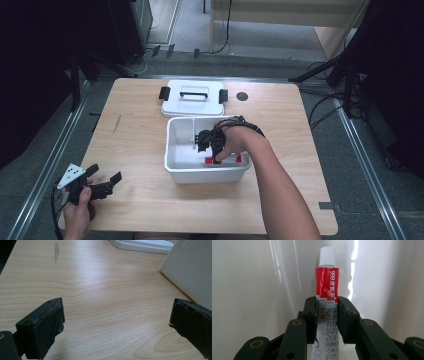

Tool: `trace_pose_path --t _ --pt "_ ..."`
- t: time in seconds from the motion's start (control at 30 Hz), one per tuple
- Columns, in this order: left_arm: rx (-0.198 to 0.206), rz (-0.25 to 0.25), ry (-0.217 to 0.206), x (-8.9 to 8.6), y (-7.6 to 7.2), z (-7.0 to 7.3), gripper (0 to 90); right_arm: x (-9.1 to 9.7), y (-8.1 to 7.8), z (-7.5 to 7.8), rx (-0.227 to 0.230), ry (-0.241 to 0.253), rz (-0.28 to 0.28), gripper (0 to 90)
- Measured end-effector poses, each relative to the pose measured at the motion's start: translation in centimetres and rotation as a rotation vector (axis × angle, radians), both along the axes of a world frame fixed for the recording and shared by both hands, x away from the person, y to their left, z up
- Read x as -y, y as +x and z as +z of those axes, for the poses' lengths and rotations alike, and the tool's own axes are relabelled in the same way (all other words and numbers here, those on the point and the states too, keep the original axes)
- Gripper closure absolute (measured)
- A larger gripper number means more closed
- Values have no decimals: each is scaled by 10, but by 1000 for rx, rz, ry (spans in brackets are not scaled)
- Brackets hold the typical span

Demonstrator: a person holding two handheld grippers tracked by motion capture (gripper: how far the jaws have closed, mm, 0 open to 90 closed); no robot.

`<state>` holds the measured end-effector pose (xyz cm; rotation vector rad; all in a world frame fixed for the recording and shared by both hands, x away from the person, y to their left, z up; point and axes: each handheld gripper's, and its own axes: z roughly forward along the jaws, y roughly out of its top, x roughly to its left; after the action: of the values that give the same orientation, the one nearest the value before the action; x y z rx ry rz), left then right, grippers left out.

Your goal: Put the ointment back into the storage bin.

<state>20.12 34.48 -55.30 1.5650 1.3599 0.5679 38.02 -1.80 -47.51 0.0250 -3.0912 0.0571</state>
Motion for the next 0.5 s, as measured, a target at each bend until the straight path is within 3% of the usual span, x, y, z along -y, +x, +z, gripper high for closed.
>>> trace_pose_path --t 0.5 --pt "0 1 -1 0 0 0 1 0 0 -1 0 -13 5 709"
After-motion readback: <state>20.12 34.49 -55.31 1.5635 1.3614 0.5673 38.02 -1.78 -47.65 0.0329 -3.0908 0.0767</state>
